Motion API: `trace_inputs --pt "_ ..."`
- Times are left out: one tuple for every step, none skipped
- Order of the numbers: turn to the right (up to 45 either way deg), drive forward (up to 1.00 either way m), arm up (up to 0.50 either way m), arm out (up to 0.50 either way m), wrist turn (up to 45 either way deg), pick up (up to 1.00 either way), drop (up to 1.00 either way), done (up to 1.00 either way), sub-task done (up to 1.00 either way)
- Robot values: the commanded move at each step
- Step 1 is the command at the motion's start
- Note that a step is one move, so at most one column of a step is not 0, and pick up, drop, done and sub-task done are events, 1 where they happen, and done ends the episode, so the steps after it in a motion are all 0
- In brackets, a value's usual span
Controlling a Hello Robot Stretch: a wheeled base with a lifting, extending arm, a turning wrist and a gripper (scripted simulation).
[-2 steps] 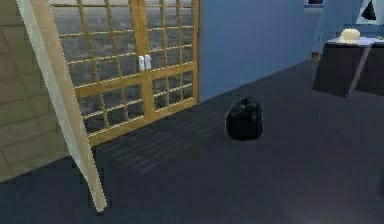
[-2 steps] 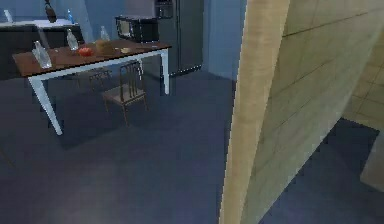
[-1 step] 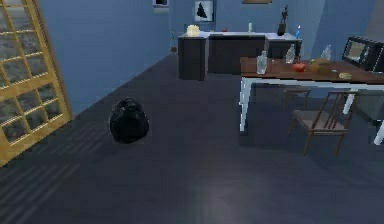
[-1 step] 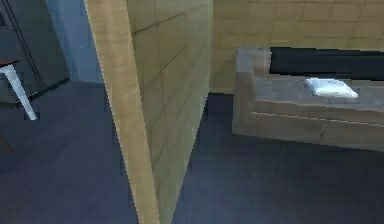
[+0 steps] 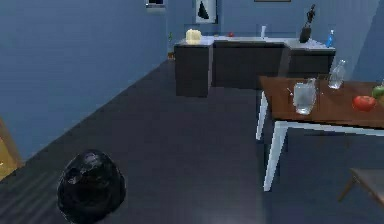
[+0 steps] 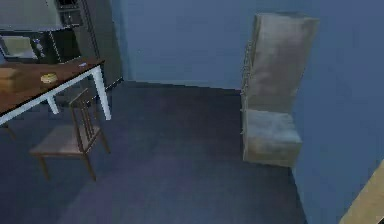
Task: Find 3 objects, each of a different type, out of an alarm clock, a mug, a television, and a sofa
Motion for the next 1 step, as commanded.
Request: trace_inputs --pt "0.0 1.00 0.00 0.00 0.0 0.00 0.00 0.00 0.00"
